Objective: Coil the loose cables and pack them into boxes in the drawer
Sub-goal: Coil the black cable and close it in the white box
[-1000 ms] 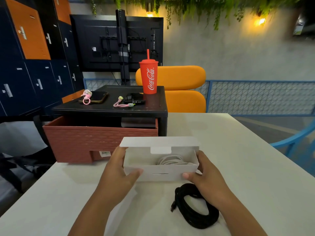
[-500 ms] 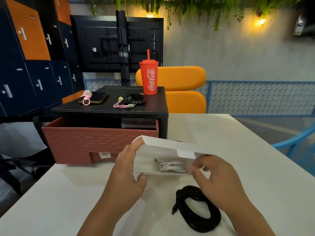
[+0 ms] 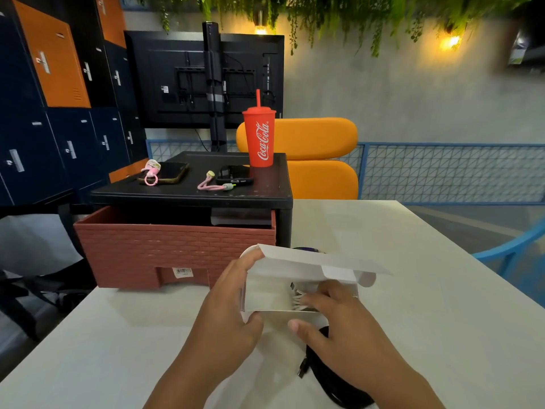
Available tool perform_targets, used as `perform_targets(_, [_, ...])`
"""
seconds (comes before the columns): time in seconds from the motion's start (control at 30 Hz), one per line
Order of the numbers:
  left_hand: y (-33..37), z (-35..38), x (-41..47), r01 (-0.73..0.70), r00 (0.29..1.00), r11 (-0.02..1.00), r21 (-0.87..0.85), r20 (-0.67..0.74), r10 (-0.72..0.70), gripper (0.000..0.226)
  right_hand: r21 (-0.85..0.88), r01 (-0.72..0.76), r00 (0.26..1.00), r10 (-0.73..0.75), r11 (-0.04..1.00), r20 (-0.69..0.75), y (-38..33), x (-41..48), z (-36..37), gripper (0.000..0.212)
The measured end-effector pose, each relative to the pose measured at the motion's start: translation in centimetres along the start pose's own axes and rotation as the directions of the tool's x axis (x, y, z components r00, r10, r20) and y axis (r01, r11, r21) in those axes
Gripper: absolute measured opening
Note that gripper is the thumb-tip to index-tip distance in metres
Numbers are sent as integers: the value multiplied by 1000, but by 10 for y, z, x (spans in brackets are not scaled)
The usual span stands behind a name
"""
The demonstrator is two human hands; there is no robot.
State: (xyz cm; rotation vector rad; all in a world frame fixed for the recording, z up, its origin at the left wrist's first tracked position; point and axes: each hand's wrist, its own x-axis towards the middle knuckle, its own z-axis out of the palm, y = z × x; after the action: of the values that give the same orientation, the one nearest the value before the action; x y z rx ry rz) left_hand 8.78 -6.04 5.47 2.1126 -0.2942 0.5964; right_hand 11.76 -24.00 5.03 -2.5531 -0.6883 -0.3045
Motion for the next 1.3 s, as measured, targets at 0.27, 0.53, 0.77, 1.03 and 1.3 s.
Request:
perform_targets(0.27, [-8, 1, 1, 45, 999, 993, -111, 8, -44, 89, -94, 34, 991, -46, 995, -128, -4, 2, 6, 52])
perform_targets(0.53, [-16, -2, 3, 191, 981, 958, -214, 13, -192, 83, 67, -5, 999, 8, 998, -39, 17, 0, -5, 39])
perform_targets(0.77, [-22, 0, 3, 260, 963, 934, -247, 0, -268, 81, 169, -252, 967, 240, 953, 90, 37, -15, -36, 15])
perform_targets(1.03, [-22, 1, 2, 268, 960, 929, -256, -8, -279, 81, -69, -550, 751, 529, 832, 395, 47, -29, -31, 27])
perform_targets(1.3, [-25, 1, 3, 283, 956, 931, -232, -6, -292, 81, 38, -436, 845, 395, 899, 360, 37, -20, -17, 11])
